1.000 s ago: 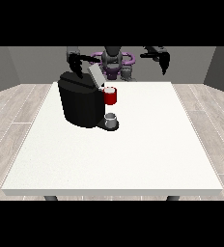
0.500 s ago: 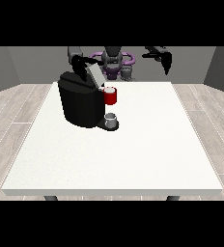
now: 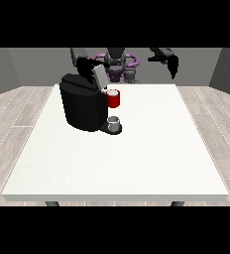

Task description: Insert the coffee pod into the coffee machine and close the lid

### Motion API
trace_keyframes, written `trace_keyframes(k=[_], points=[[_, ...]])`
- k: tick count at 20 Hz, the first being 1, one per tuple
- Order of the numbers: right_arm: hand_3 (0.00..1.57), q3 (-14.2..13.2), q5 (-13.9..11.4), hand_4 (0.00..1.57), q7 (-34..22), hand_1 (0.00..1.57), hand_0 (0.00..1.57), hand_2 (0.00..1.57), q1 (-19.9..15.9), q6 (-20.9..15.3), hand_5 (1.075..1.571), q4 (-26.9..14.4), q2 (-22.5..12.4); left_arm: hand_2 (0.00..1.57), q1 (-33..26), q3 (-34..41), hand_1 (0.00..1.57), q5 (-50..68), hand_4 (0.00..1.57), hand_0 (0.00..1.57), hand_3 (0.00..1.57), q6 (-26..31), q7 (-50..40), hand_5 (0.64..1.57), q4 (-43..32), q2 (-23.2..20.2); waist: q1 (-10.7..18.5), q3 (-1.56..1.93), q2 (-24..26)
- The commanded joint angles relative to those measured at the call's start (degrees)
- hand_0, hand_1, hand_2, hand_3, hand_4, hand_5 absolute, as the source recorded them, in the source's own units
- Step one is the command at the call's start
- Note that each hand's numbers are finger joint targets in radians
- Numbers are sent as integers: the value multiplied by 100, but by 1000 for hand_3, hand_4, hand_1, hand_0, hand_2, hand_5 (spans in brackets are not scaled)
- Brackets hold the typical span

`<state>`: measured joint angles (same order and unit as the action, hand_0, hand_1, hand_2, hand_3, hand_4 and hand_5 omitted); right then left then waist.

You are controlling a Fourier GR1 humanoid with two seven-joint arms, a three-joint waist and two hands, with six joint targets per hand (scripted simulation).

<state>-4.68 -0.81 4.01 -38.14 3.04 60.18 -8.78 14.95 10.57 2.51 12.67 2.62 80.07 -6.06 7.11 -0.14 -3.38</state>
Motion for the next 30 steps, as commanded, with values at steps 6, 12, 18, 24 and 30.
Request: trace_keyframes(k=[6,12,18,24,30], points=[[0,130,-163,114,-19,0,0,0,-329,248,1571,-239,-11,0,-129,8,0,16,0,0,0,-21,242,1571,-198,-112,-6,14,-86],[0,440,-508,215,-348,0,0,0,-694,-138,1571,-186,397,0,-78,70,0,11,141,0,0,-33,469,1571,-470,-195,5,12,-39],[0,459,-766,110,-221,0,0,0,-1004,-110,1571,-329,320,0,75,-69,0,-57,121,0,0,-266,529,1571,-511,-19,12,13,-181],[0,383,-656,30,-133,0,0,0,-1062,-91,1571,-248,524,0,70,-107,0,9,0,0,0,-257,361,1571,-534,-50,19,13,-4],[0,1085,-41,275,446,0,0,0,246,228,1571,361,869,0,-215,39,0,-40,185,0,0,-281,758,1571,-688,-166,-371,14,577]])
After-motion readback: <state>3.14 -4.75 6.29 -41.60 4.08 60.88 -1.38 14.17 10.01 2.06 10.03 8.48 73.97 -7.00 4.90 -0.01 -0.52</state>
